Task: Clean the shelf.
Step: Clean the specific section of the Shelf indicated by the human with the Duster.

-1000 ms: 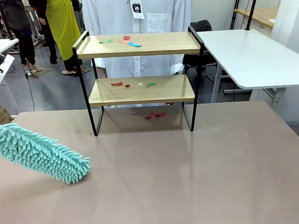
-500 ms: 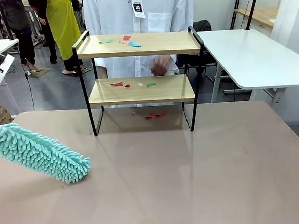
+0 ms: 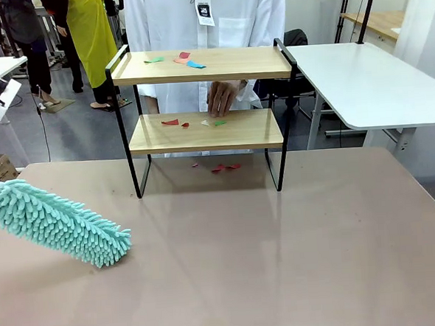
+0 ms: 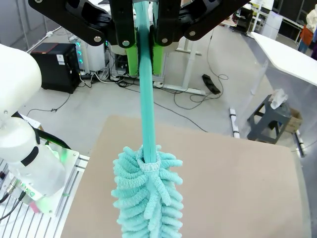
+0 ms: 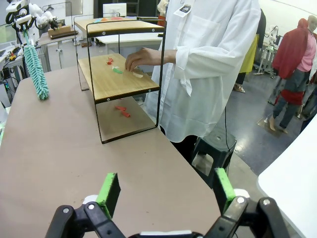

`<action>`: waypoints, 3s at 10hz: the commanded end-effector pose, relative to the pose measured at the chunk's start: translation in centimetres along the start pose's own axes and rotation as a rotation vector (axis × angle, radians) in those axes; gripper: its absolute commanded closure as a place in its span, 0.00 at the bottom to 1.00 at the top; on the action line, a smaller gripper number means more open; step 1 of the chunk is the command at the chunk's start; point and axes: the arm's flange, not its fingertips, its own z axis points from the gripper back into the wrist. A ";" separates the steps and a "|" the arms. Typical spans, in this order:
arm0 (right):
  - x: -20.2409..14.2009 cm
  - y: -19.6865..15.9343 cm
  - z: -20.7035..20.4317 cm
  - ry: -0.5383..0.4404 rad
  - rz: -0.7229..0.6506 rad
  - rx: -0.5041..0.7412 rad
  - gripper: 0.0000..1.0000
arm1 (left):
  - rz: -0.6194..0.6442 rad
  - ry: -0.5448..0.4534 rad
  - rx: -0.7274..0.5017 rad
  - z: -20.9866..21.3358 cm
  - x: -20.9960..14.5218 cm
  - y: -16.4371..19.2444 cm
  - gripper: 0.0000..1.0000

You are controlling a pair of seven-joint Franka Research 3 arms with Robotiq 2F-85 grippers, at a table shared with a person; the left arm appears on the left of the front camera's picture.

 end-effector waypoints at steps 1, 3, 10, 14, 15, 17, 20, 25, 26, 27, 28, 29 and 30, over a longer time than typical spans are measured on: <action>0.3 0.0 0.0 0.001 0.005 -0.003 0.00 | 0.016 0.016 0.005 0.2 -0.1 -0.1 0.87; 0.3 0.0 0.0 0.001 0.005 -0.003 0.00 | 0.016 0.016 0.005 0.2 -0.1 -0.1 0.87; 0.3 0.0 0.0 0.001 0.005 -0.003 0.00 | 0.016 0.016 0.005 0.2 -0.1 -0.1 0.87; 0.3 0.0 0.0 0.001 0.005 -0.003 0.00 | 0.016 -0.253 -0.072 1.3 0.4 -1.1 0.87; 0.3 0.0 0.0 0.001 0.005 -0.003 0.00 | 0.024 -0.342 -0.093 1.9 0.9 -1.6 0.87; 0.3 0.0 0.0 0.001 0.005 -0.003 0.00 | 0.099 -0.468 -0.137 3.0 4.0 -3.2 0.87; 0.3 0.0 0.0 0.001 0.005 -0.003 0.00 | 0.368 -0.660 -0.200 3.5 10.4 -4.9 0.87; 0.3 0.0 0.0 0.001 0.005 -0.003 0.00 | 0.428 -0.692 -0.230 3.9 12.4 -4.7 0.87; 0.3 0.0 0.0 0.001 0.005 -0.003 0.00 | 0.428 -0.692 -0.230 3.9 12.4 -4.7 0.87; 0.3 0.0 0.0 0.001 0.005 -0.003 0.00 | 0.452 -0.698 -0.230 3.7 13.5 -4.5 0.87; 0.3 0.0 0.0 0.001 0.005 -0.003 0.00 | 0.528 -0.729 -0.236 4.0 15.3 -4.7 0.87; 0.3 0.0 0.0 0.001 0.005 -0.003 0.00 | 0.580 -0.776 -0.242 4.0 16.7 -4.8 0.87; 0.3 0.0 0.0 0.001 0.005 -0.003 0.00 | 0.644 -0.819 -0.246 3.8 18.0 -4.8 0.87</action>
